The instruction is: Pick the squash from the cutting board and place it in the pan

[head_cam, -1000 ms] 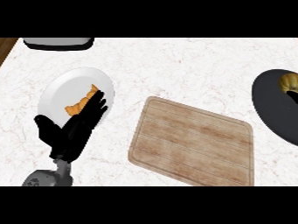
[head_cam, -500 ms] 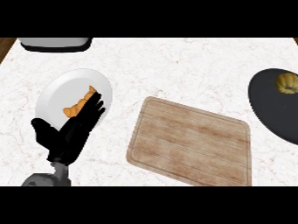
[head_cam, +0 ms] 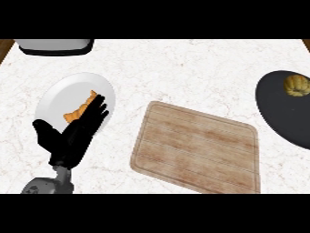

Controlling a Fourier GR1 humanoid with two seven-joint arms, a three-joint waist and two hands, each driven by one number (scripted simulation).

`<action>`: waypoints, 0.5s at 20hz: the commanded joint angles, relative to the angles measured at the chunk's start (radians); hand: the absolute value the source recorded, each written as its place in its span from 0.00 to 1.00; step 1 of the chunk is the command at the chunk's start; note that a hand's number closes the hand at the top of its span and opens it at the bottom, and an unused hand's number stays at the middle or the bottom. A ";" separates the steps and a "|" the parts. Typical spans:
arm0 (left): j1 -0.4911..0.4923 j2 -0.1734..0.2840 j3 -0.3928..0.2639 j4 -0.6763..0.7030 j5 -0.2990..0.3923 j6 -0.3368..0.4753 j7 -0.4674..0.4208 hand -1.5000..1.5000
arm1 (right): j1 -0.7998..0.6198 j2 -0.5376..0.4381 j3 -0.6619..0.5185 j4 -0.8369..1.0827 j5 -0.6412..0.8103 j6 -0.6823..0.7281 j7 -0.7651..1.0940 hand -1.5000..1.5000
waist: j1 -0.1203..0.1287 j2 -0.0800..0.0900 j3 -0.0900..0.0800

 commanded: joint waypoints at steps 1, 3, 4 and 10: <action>0.020 0.016 0.027 -0.036 0.006 -0.014 0.011 0.50 | 0.086 -0.029 0.008 -0.002 -0.035 0.109 -0.075 0.00 | -0.001 -0.003 -0.001; -0.033 -0.018 0.021 0.046 -0.011 -0.012 -0.011 0.50 | 0.117 -0.050 0.016 0.008 -0.039 0.145 -0.106 0.00 | -0.004 -0.001 0.000; 0.006 0.007 0.018 -0.084 -0.010 0.002 0.084 0.50 | 0.074 -0.035 0.056 -0.033 -0.039 0.109 -0.032 0.00 | -0.002 -0.004 -0.001; 0.002 -0.040 0.028 0.003 -0.047 -0.012 0.007 0.50 | 0.160 -0.047 0.089 -0.065 -0.102 0.162 -0.065 0.00 | -0.005 -0.004 -0.002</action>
